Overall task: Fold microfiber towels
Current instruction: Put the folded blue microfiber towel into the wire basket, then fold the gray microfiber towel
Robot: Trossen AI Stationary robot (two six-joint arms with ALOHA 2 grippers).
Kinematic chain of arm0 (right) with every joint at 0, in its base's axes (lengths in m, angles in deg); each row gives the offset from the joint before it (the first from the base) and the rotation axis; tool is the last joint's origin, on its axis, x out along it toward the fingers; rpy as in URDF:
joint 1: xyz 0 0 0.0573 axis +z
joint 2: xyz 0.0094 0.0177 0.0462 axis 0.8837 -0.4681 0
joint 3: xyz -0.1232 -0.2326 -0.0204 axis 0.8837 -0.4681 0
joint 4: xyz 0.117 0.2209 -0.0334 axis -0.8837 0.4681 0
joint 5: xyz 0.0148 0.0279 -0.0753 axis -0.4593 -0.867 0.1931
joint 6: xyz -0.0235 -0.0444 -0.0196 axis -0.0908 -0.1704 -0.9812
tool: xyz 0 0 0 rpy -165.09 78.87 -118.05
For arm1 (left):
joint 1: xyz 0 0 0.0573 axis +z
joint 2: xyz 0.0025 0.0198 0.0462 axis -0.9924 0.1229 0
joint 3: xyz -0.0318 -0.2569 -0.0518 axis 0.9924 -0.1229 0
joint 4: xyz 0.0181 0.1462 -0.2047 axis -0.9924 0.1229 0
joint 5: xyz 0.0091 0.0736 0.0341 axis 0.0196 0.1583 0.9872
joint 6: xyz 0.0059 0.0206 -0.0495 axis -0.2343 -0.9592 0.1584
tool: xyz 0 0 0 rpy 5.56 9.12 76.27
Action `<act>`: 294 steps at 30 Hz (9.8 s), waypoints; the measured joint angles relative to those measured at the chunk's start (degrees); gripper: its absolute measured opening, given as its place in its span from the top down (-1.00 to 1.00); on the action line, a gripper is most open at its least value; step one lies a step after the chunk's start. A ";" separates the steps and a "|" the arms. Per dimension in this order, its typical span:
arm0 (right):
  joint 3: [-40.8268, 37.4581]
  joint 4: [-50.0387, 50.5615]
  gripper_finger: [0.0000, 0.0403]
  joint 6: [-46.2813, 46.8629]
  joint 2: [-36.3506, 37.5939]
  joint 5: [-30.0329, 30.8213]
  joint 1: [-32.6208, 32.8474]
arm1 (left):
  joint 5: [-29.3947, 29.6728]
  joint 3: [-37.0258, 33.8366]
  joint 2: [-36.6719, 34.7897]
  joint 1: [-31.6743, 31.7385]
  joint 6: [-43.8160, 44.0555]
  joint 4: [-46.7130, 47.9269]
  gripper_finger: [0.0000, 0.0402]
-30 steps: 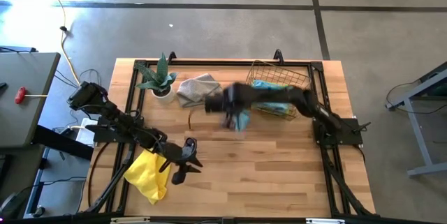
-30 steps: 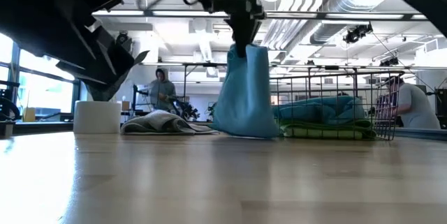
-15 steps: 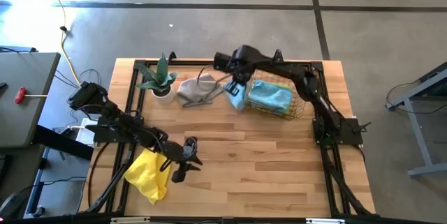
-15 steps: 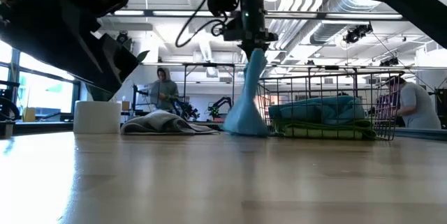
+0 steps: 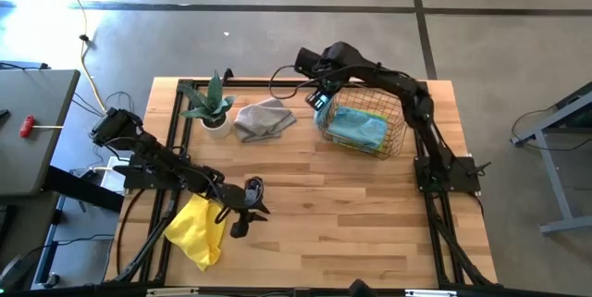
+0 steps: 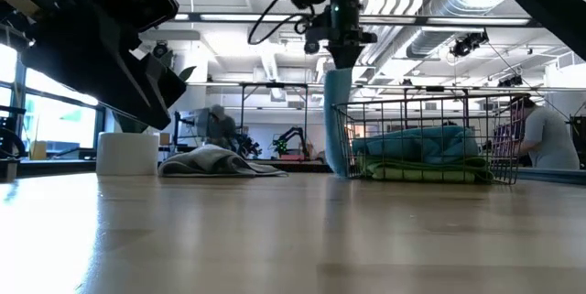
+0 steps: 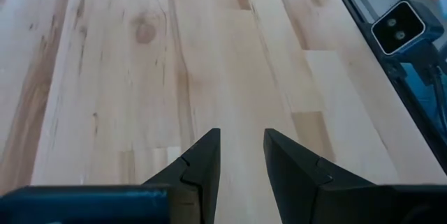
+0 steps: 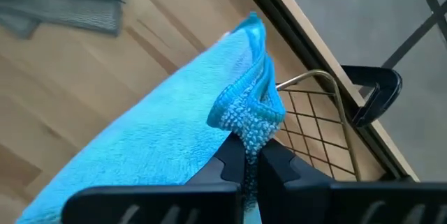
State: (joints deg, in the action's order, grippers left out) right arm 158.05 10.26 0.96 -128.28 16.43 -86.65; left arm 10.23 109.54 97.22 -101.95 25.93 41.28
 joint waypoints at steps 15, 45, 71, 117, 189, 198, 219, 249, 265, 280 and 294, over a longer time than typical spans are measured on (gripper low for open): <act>-0.02 -0.02 1.00 -4.26 3.66 -3.06 -1.57 | -0.18 0.01 0.00 -0.57 0.96 1.18 0.50; -73.91 -35.22 1.00 3.02 54.41 4.41 4.70 | -1.23 0.01 -3.30 -0.35 3.02 -4.79 0.50; -74.18 -27.62 0.10 -2.06 55.94 12.43 3.94 | 6.42 -0.02 -3.30 6.42 -1.10 -8.85 0.50; -72.74 -44.48 0.07 3.53 55.98 3.02 22.04 | 6.80 17.75 18.61 34.27 -5.68 21.86 0.50; -72.78 -87.62 0.97 -5.19 12.41 17.95 50.93 | 5.09 21.78 5.97 -4.42 -12.53 26.82 0.50; -72.74 -87.87 0.99 3.74 21.97 9.04 50.66 | 21.61 21.78 5.97 -4.24 -21.66 26.62 0.50; -72.65 -88.37 1.00 8.61 25.36 7.52 49.57 | 41.50 21.78 12.43 -4.22 -25.04 10.47 0.50; -72.61 -90.52 1.00 7.52 25.38 7.52 47.44 | 51.01 21.67 17.81 -4.55 -12.23 21.64 0.50; -72.61 -89.41 1.00 6.03 25.38 9.79 45.11 | 53.16 21.75 17.75 -9.09 -9.15 19.65 0.50; -72.61 -89.42 1.00 6.01 25.40 10.15 45.16 | 49.61 21.73 18.36 -8.32 -1.61 20.68 0.50; -72.61 -91.38 1.00 4.44 25.38 10.47 45.20 | 49.04 21.73 19.29 -7.64 4.94 28.57 0.50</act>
State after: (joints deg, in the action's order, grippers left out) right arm 85.44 -81.12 5.40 -102.90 26.90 -41.45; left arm 59.27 131.28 116.52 -109.58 30.88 69.85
